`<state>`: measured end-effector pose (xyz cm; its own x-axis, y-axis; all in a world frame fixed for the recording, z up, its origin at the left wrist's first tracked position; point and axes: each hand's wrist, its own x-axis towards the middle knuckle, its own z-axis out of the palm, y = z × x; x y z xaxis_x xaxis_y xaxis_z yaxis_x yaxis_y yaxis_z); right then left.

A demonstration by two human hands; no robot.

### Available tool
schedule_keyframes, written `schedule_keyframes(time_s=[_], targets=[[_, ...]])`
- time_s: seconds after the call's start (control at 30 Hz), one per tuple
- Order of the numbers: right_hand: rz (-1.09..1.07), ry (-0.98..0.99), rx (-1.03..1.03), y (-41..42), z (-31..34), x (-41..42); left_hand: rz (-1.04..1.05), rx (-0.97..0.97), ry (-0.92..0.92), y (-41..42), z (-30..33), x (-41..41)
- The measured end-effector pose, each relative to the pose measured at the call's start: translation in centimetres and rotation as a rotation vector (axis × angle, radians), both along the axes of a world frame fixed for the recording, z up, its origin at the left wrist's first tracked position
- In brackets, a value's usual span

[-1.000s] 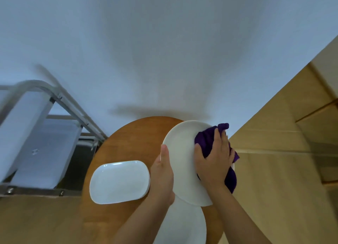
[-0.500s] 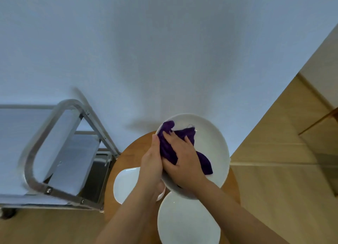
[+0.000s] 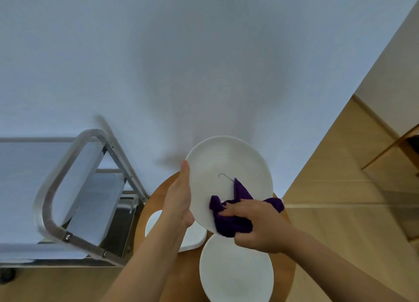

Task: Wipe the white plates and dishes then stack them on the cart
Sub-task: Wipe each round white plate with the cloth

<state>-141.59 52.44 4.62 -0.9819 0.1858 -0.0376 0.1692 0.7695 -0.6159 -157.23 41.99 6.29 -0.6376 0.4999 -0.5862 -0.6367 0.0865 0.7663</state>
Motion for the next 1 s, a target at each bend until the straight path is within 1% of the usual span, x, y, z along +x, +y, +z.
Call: schedule_keyframes(time_s=[0.1,0.13,0.17,0.2,0.23,0.27,0.3,0.33,0.37,0.43,0.47,0.53,0.6,0.7,0.77,0.8,0.87,0.93,1.0], targets=[[-0.016,-0.078,0.060,1.1,-0.2,0.9,0.004,-0.026,0.042,-0.6,-0.1,-0.1],[-0.058,-0.082,0.063,1.3,-0.2,0.9,-0.002,-0.036,0.040,-0.8,-0.2,-0.1],[-0.149,-0.050,0.038,1.3,0.0,0.7,-0.013,-0.042,0.037,-1.0,-0.5,0.0],[-0.294,0.042,-0.034,1.1,0.4,0.3,-0.027,-0.046,0.030,-1.1,-0.6,0.0],[-0.457,0.172,-0.108,0.8,0.9,-0.3,-0.046,-0.050,0.020,-1.2,-0.5,-0.1],[-0.578,0.322,-0.138,0.4,1.4,-1.0,-0.068,-0.050,0.010,-1.3,-0.4,-0.2],[-0.612,0.457,-0.108,-0.3,1.9,-1.8,-0.097,-0.040,0.012,-1.3,-0.2,-0.4],[-0.570,0.550,-0.021,-0.9,2.3,-2.5,-0.132,-0.027,0.023,-1.1,0.2,-0.5],[-0.475,0.595,0.103,-1.6,2.3,-3.2,-0.175,-0.019,0.041,-1.0,0.5,-0.6],[-0.262,0.558,0.424,-2.7,1.6,-4.0,-0.243,-0.041,0.076,-0.9,1.2,-0.3],[-0.187,0.526,0.535,-2.9,1.0,-4.2,-0.262,-0.070,0.098,-0.8,1.5,-0.2],[-0.080,0.496,0.613,-2.3,0.5,-4.4,-0.291,-0.113,0.160,-1.0,1.7,0.0],[0.033,0.515,0.659,-1.1,0.9,-4.6,-0.314,-0.110,0.204,-1.4,1.9,0.0],[0.241,0.539,0.773,1.1,1.9,-5.1,-0.328,-0.073,0.194,-2.0,2.3,-0.3],[0.324,0.529,0.847,2.4,2.6,-5.3,-0.309,-0.040,0.202,-2.5,2.7,-0.5],[0.322,0.525,0.867,2.9,2.9,-5.3,-0.285,-0.026,0.217,-2.7,2.8,-0.6],[0.216,0.491,0.857,3.6,3.1,-5.1,-0.202,-0.012,0.243,-3.0,3.0,-0.8],[0.030,0.403,0.783,3.1,3.0,-4.3,-0.088,-0.026,0.255,-3.1,3.2,-1.0],[-0.123,0.297,0.647,1.6,2.5,-3.4,0.004,-0.007,0.245,-2.8,3.5,-1.1]])
